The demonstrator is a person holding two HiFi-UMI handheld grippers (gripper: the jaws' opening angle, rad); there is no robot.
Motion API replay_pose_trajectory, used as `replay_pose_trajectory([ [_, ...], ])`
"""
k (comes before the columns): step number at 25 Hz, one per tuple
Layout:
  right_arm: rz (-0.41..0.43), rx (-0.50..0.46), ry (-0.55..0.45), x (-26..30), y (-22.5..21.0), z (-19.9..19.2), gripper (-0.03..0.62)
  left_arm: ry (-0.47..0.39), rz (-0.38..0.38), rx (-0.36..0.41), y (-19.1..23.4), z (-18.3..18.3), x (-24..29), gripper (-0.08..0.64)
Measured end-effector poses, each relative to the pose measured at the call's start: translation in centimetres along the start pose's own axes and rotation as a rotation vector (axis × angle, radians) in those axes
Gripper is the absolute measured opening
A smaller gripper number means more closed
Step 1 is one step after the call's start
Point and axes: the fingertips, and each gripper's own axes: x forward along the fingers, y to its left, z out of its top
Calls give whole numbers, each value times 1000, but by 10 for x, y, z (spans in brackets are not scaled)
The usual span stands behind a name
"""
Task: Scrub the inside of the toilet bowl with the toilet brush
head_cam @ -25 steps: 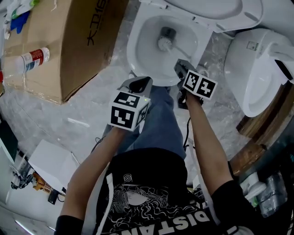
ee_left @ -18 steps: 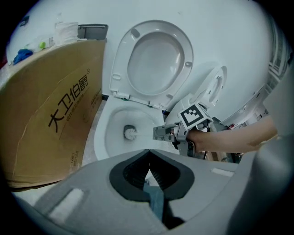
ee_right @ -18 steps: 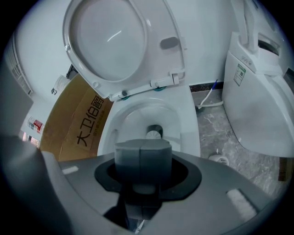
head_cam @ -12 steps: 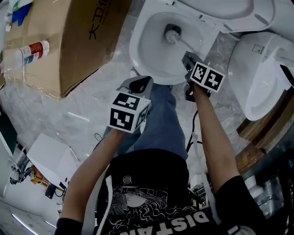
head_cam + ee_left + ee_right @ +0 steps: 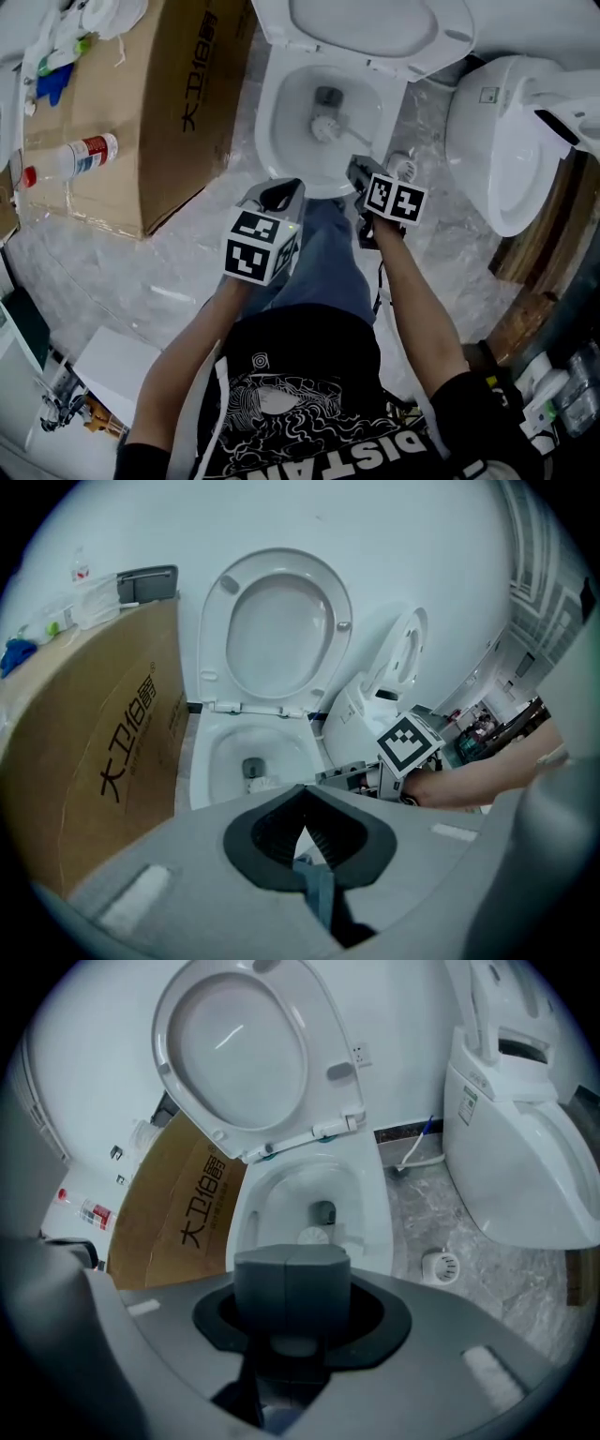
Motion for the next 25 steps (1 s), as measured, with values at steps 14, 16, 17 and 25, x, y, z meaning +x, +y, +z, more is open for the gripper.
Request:
replay_pose_trajectory([
  [14,34,-22,-230,-121,68,11,164,-67,-53,125,-23,39,-45,-6],
  [16,34,-41,-267,-142,81,14,164,-90,-72,147,-31,50,-51,-8],
  [17,33,-45,-283,-152,86,16,163,-101,-82,156,-35,55,-54,-8],
  [25,53,-48,-457,-223,132,38,163,-183,-166,221,-74,87,-82,-8],
])
